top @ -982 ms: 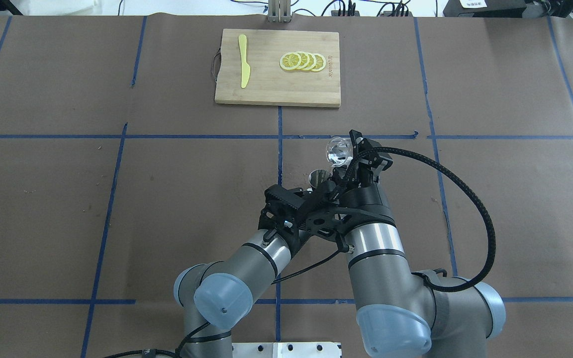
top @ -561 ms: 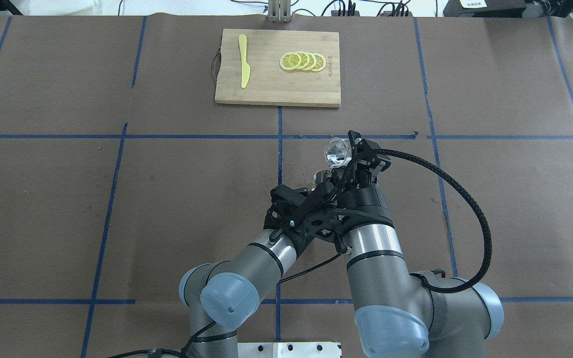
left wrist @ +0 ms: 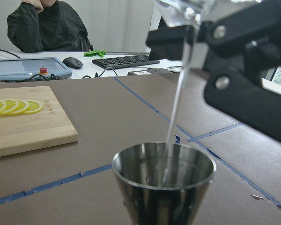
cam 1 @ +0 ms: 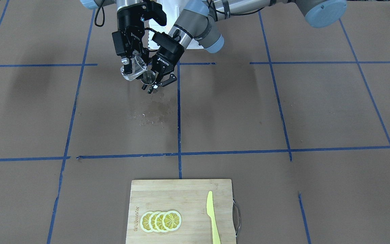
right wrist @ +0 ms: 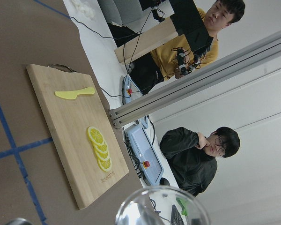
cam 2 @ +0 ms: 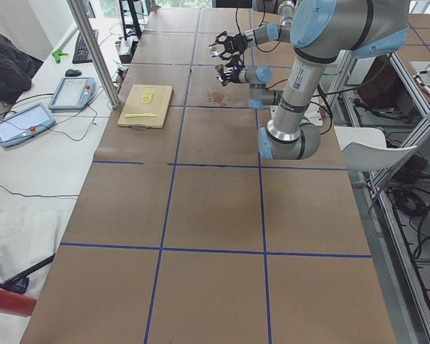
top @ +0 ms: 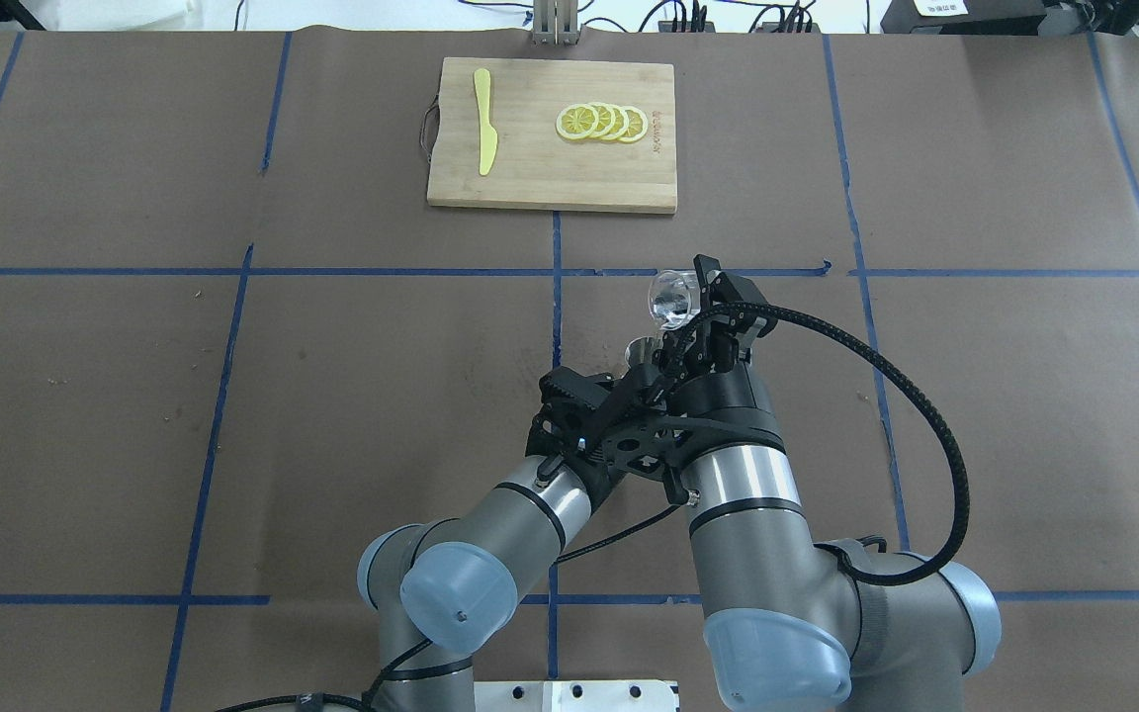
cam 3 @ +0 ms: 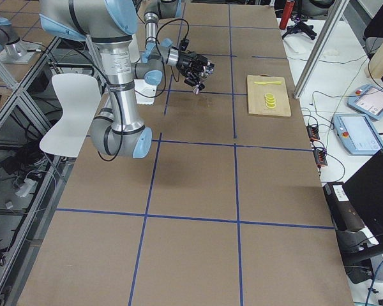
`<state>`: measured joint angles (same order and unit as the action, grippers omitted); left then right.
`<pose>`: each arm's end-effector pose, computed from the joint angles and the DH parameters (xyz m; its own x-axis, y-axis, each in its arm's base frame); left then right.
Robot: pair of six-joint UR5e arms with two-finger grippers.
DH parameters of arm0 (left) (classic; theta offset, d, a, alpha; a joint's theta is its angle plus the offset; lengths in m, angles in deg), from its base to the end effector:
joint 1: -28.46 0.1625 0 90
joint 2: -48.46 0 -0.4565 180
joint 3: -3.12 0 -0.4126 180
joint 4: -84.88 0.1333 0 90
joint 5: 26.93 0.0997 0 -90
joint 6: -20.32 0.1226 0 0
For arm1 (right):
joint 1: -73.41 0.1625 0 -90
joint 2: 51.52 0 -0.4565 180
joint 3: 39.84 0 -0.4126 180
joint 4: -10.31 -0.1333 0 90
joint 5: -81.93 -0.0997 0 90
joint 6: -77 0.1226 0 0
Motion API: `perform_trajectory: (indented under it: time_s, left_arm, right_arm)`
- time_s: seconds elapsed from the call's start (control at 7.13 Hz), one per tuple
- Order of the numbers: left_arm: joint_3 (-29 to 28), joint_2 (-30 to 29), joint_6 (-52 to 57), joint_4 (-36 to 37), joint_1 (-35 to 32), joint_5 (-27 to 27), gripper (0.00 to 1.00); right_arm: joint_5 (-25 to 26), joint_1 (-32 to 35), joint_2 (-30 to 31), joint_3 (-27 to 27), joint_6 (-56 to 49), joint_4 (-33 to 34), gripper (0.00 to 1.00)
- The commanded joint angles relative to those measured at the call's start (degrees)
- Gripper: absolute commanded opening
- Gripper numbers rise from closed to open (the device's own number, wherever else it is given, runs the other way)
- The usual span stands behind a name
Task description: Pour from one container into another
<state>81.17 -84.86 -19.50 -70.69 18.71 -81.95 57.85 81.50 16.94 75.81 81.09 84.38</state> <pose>0.7078 -0.3282 0.1687 0.4611 0.5593 -0.6889 0.5395 0.4397 0.7181 -0.4978 -0.3185 0.2181 0.8934 -0.2841 -0.3481 0.3849 0.0841 0.9191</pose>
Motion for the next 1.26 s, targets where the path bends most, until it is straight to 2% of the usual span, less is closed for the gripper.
perform_trajectory:
  time_s: [0.0,1.12]
  left_arm:
    - [0.0,0.0,0.0,0.0,0.0,0.0,0.0]
    - [-0.3,0.0,0.0,0.0,0.1,0.0,0.0]
  right_arm:
    - [1.1,-0.1,0.2,-0.1,-2.5,0.0,0.0]
    - [3.1,-0.3,0.0,-0.2,-7.0,0.0,0.0]
